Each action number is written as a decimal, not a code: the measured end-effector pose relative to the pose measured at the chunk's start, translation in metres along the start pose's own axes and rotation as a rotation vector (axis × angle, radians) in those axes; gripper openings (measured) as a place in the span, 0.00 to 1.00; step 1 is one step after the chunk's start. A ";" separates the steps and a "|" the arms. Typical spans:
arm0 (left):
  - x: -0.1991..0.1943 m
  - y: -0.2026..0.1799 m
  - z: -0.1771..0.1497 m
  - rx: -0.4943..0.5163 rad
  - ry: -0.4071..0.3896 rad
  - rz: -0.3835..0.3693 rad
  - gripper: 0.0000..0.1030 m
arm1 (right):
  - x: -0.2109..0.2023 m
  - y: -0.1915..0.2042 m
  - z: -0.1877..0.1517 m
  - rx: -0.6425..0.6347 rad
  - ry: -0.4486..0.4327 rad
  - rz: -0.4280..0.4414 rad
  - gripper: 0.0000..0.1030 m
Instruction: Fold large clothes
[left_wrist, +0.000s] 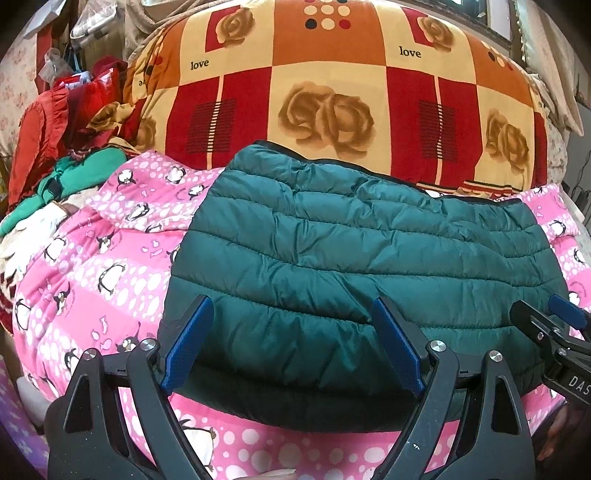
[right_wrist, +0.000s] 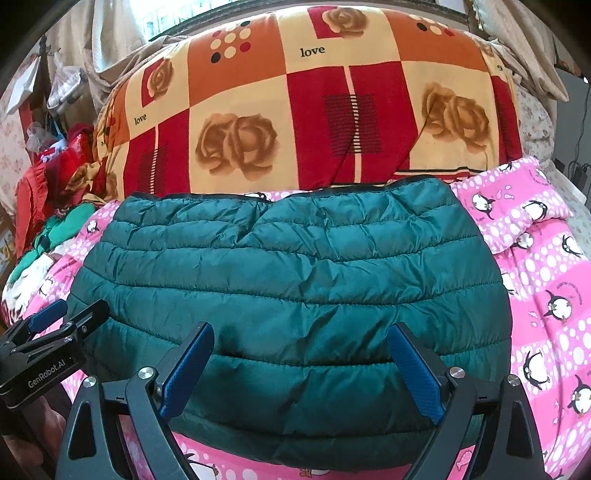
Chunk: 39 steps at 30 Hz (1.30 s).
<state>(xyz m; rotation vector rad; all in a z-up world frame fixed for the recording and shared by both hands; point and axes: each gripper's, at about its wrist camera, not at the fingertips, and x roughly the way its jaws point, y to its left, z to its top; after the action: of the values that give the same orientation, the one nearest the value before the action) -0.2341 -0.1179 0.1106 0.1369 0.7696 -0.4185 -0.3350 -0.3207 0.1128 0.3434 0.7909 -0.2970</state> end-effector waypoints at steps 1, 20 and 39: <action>0.000 0.000 0.000 0.002 0.001 0.000 0.85 | 0.000 0.000 0.000 0.000 -0.001 0.000 0.91; 0.002 -0.004 -0.003 0.006 0.014 -0.005 0.85 | 0.001 -0.004 -0.001 0.010 0.003 0.002 0.91; 0.007 -0.004 -0.004 0.002 0.024 -0.010 0.85 | 0.004 -0.005 -0.003 0.018 0.008 0.000 0.91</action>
<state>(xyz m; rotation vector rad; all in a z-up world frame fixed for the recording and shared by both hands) -0.2342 -0.1227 0.1032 0.1404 0.7935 -0.4281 -0.3360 -0.3250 0.1070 0.3619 0.7968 -0.3026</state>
